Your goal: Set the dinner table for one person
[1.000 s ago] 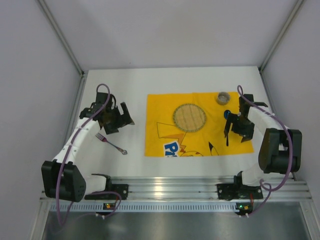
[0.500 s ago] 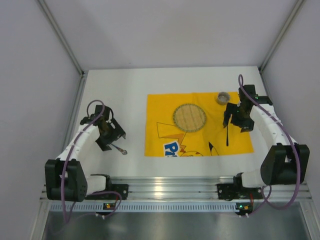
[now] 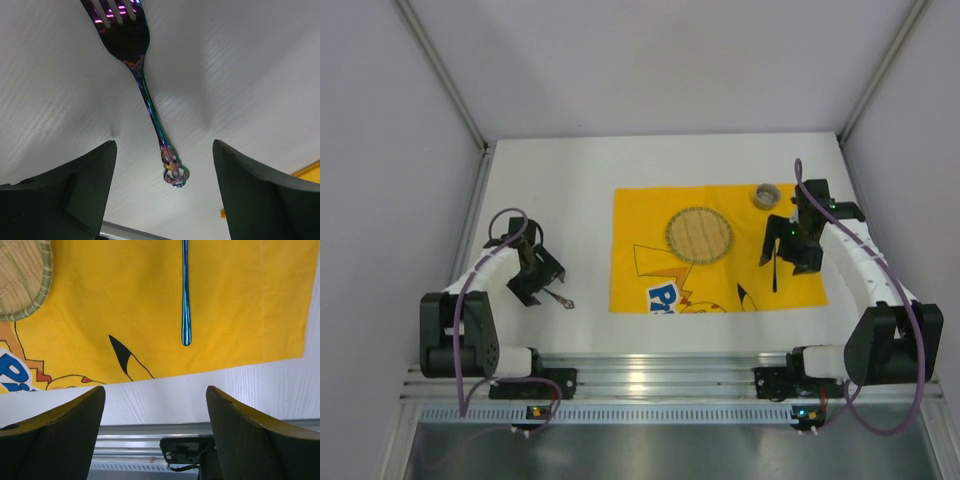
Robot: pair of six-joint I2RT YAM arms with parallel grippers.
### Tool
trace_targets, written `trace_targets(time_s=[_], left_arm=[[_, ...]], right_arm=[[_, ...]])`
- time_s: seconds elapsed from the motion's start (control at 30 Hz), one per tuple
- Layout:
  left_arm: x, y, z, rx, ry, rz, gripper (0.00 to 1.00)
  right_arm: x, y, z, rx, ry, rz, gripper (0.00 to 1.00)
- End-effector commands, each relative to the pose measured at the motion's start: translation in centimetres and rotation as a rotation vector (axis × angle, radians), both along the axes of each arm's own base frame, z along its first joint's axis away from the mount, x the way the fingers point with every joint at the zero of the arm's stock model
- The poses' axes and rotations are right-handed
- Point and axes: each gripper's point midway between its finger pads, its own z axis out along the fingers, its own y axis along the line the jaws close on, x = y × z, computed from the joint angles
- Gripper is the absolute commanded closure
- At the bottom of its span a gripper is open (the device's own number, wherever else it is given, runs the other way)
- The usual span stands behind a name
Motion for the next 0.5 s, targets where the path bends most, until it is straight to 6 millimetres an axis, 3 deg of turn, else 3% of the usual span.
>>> trace_targets(time_s=[0.0, 0.23, 0.4, 0.47], left_arm=[[0.9, 1.5, -1.2, 0.065, -0.002, 0.004, 0.18], [1.1, 3.1, -2.3, 0.093, 0.013, 0.000, 0.43], [1.6, 3.4, -3.2, 0.096, 0.033, -0.023, 0.78], [1.9, 3.4, -3.5, 0.097, 0.037, -0.039, 0.85]], right_arm=[[0.1, 1.1, 0.9, 0.042, -0.043, 0.027, 0.18], [0.1, 1.3, 0.9, 0.053, -0.049, 0.038, 0.18], [0.1, 1.5, 0.6, 0.060, -0.042, 0.041, 0.18], [0.1, 1.5, 0.7, 0.060, -0.045, 0.042, 0.18]])
